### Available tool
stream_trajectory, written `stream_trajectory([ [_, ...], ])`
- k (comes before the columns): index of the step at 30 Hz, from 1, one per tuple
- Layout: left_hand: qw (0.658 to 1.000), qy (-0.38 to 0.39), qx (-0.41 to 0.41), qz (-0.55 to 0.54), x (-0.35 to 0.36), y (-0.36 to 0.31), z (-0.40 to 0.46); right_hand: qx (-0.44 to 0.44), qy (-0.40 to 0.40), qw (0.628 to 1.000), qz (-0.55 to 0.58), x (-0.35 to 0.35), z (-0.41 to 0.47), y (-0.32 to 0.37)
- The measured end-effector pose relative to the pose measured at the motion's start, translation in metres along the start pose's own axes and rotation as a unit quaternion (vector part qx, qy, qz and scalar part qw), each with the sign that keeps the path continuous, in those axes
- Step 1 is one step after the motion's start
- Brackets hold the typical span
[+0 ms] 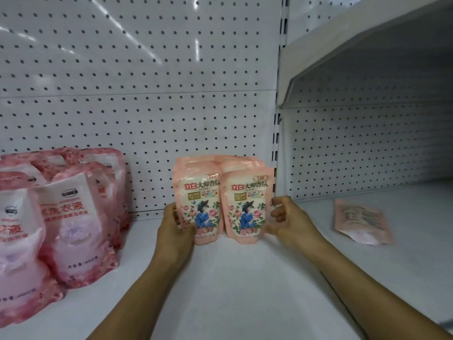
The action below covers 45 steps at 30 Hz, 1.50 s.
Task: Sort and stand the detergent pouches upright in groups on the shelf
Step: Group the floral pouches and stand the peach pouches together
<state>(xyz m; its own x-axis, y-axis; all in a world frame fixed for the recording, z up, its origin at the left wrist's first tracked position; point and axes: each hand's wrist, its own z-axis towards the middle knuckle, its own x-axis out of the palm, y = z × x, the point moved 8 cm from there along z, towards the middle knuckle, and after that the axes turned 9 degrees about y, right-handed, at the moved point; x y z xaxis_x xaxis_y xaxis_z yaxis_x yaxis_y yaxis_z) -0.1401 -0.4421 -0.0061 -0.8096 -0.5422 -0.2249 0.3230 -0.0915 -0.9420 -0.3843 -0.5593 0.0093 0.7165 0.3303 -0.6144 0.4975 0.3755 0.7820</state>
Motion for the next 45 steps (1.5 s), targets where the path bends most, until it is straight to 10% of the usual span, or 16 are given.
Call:
stream_trajectory([
  [5, 1.000, -0.014, 0.009, 0.019, 0.000, -0.001, 0.002, 0.037, -0.159, 0.907, -0.388, -0.069, -0.032, -0.020],
  [9, 0.999, -0.023, 0.020, 0.017, 0.002, 0.000, 0.002, 0.283, -0.052, 0.894, -0.343, -0.101, -0.038, -0.099],
  [13, 0.996, -0.078, 0.040, 0.026, -0.010, -0.005, -0.004, 0.190, -0.144, 0.891, -0.386, -0.115, -0.045, -0.086],
  [17, 0.966, -0.163, 0.181, 0.087, -0.020, -0.051, -0.030, 0.081, -0.242, 0.965, 0.062, -0.126, -0.057, -0.058],
  [20, 0.966, -0.095, 0.240, 0.031, -0.006, -0.076, -0.043, 0.000, -0.217, 0.882, 0.419, -0.102, -0.069, -0.026],
  [26, 0.973, 0.187, 0.130, -0.040, 0.057, -0.093, -0.052, -0.136, -0.100, 0.793, 0.585, -0.057, -0.089, 0.047],
  [35, 0.969, 0.156, 0.024, -0.191, 0.060, -0.100, -0.047, -0.095, 0.008, 0.867, 0.490, 0.008, -0.087, 0.049],
  [38, 0.978, 0.143, 0.073, -0.137, 0.050, -0.108, -0.046, -0.082, 0.066, 0.942, 0.318, 0.011, -0.081, 0.044],
  [45, 0.979, 0.199, 0.037, -0.012, 0.034, -0.073, -0.042, -0.045, 0.135, 0.977, 0.156, 0.046, -0.046, 0.029],
])
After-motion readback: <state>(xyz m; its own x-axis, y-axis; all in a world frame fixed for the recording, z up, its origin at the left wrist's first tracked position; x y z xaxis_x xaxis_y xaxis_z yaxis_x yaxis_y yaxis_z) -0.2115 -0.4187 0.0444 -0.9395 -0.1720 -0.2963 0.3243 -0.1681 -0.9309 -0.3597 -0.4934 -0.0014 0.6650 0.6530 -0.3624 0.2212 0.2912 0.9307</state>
